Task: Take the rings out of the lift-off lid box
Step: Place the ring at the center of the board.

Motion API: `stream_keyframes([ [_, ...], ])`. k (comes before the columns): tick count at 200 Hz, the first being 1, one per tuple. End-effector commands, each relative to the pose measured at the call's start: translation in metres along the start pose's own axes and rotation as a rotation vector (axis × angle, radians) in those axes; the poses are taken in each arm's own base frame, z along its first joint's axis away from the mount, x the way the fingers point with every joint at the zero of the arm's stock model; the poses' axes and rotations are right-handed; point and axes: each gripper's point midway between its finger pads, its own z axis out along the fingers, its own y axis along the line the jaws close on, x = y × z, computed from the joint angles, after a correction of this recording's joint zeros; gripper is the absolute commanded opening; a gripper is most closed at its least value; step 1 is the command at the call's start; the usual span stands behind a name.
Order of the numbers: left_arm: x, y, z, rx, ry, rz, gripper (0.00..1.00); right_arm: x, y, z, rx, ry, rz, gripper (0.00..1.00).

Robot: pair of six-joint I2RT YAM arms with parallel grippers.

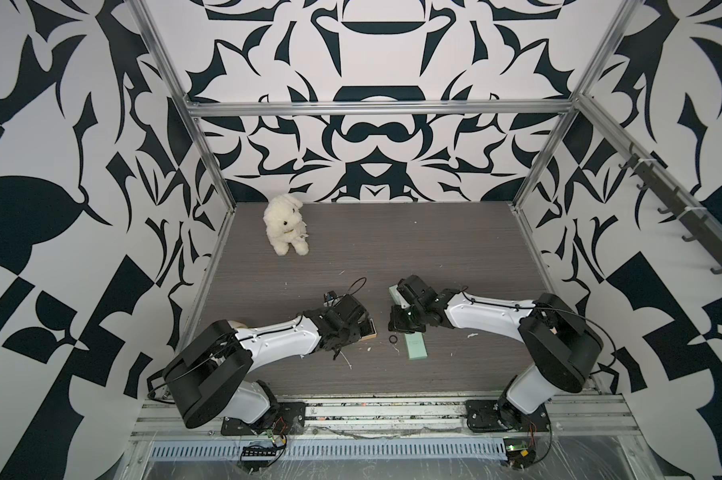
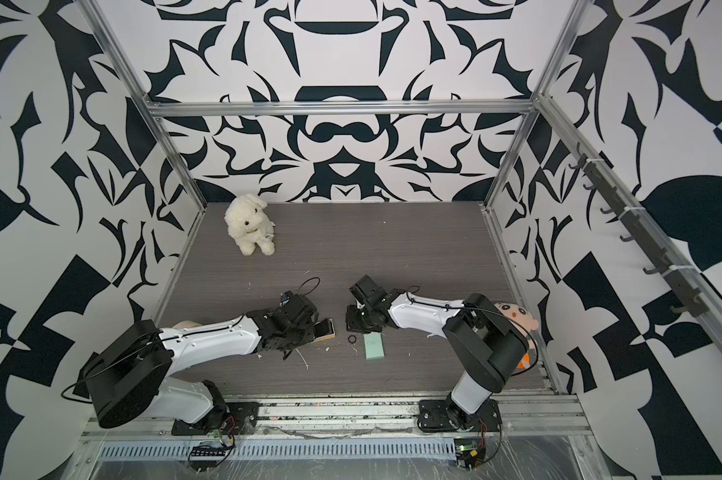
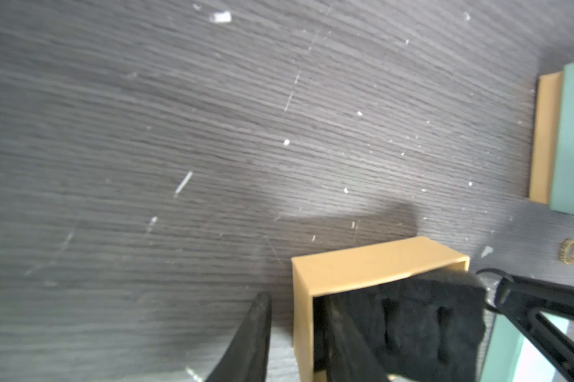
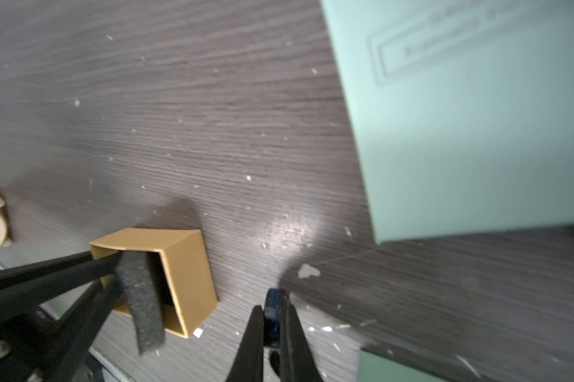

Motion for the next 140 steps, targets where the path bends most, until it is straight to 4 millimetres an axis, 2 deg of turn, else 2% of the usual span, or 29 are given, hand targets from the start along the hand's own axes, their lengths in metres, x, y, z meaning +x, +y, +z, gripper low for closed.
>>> stream_keyframes([
  [1, 0.004, 0.015, -0.005, -0.066, 0.017, 0.026, 0.34, -0.005, 0.001, -0.002, -0.005, -0.021, -0.013, 0.09],
  [81, -0.010, 0.002, -0.025, -0.029, -0.035, 0.044, 0.54, -0.001, -0.017, -0.002, 0.068, -0.031, -0.013, 0.14],
  [140, -0.021, -0.003, -0.040, -0.027, -0.070, 0.065, 0.70, -0.004, -0.019, -0.009, 0.089, -0.049, -0.021, 0.18],
])
